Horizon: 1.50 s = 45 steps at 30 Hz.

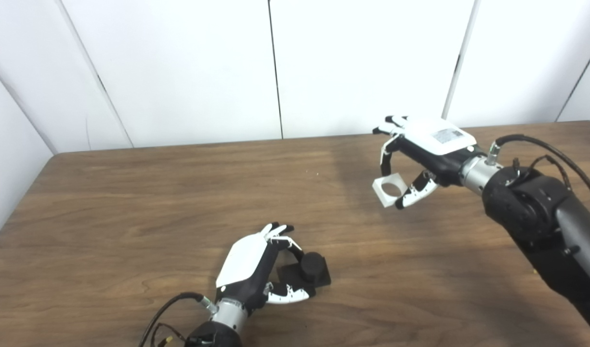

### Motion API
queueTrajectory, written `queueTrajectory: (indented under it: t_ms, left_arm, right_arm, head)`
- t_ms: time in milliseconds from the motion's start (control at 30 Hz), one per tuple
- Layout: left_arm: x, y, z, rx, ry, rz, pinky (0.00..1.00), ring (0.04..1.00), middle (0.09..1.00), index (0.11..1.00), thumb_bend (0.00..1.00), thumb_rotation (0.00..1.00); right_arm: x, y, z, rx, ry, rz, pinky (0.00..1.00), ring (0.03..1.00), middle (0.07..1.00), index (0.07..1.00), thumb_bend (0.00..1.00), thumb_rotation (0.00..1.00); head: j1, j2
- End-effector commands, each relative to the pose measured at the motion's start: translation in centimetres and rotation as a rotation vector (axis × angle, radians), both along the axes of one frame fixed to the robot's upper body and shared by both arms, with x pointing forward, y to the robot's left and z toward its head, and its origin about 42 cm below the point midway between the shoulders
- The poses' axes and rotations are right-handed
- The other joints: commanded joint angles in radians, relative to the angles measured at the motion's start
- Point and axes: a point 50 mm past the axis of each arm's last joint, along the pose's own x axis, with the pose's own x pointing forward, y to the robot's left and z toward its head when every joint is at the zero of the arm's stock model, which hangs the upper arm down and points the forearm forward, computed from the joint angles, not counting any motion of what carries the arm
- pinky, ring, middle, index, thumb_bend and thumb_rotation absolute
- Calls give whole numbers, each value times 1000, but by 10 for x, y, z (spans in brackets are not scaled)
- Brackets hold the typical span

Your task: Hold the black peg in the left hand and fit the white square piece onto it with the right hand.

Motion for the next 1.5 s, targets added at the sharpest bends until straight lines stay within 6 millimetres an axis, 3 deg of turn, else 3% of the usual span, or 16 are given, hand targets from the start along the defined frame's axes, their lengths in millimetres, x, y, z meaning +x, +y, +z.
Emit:
queueTrajectory:
  t_ms: [0,333,533,1033,1467]
  left_arm:
    - [-1,-4,-14,38,59,-17,944,975,908,493,508,89]
    - [1,-8,-14,39,57,-18,940,976,911,493,508,89]
    - [2,-11,-13,36,59,-18,952,980,913,493,508,89]
    - [1,-15,-10,57,49,-22,948,970,908,493,507,92]
    - [1,-16,-9,52,49,-19,953,975,910,493,507,91]
  right_arm:
    - [-9,12,27,36,-85,52,1000,1000,926,494,519,141]
    - [-44,41,33,69,-107,194,1000,1000,914,495,517,140]
    - [-54,54,31,77,-95,245,1000,1000,911,494,518,138]
    - [-51,83,16,83,-56,295,1000,1000,915,492,522,137]
    - [-46,92,-3,69,-11,305,1000,1000,918,492,521,137]
  head:
    - [1,2]
    - [10,1]
    - [12,2]
    - [24,8]
    - [27,12]
